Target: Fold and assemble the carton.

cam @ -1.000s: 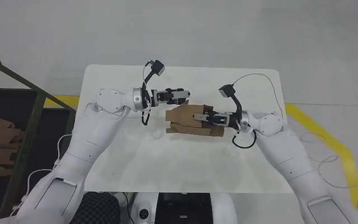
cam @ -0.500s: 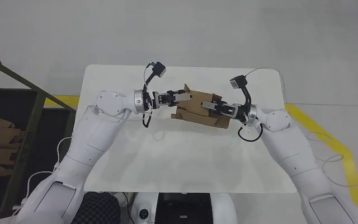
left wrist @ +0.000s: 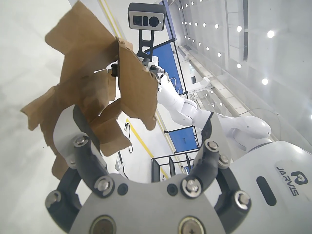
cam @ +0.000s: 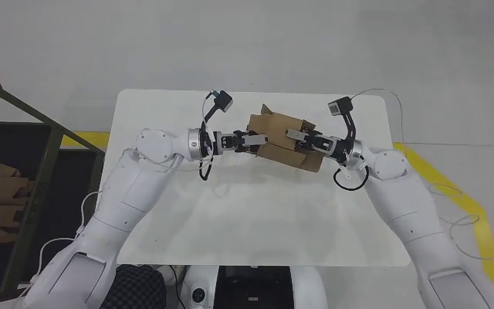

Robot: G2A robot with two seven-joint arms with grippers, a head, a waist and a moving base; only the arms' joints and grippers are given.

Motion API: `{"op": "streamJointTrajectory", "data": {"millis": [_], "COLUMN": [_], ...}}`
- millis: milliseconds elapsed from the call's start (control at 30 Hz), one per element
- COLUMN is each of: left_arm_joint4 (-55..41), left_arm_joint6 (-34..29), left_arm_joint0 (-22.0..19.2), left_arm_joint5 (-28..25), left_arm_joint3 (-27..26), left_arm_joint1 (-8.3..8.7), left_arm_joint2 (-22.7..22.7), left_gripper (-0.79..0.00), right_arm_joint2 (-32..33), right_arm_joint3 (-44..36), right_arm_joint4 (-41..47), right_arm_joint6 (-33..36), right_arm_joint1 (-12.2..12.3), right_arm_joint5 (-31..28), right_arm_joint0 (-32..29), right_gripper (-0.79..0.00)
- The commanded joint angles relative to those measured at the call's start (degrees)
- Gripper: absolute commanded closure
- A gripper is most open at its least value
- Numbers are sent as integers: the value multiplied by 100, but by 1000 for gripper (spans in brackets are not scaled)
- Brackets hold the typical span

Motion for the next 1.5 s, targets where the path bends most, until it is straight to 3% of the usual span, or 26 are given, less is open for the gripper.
{"op": "streamJointTrajectory", "data": {"millis": [0, 933, 1467], "left_arm_joint4": [-15, -169, -392], "left_arm_joint6": [-12, -154, -311], "left_arm_joint0": [10, 58, -217], "left_arm_joint5": [-9, -13, 37], "left_arm_joint3": [-12, -242, 309], "left_arm_joint1": [-2, -42, -174], "left_arm_joint2": [6, 137, 533], "left_gripper": [-785, -785, -785], "right_arm_joint2": [5, 65, 111], "right_arm_joint3": [7, 145, 11], "right_arm_joint4": [-3, -217, -145], "right_arm_joint6": [-30, -543, -600], "right_arm_joint1": [-5, -96, -136], "right_arm_joint5": [24, 201, 272], "right_arm_joint0": [7, 53, -38], "right_gripper": [0, 0, 0]}}
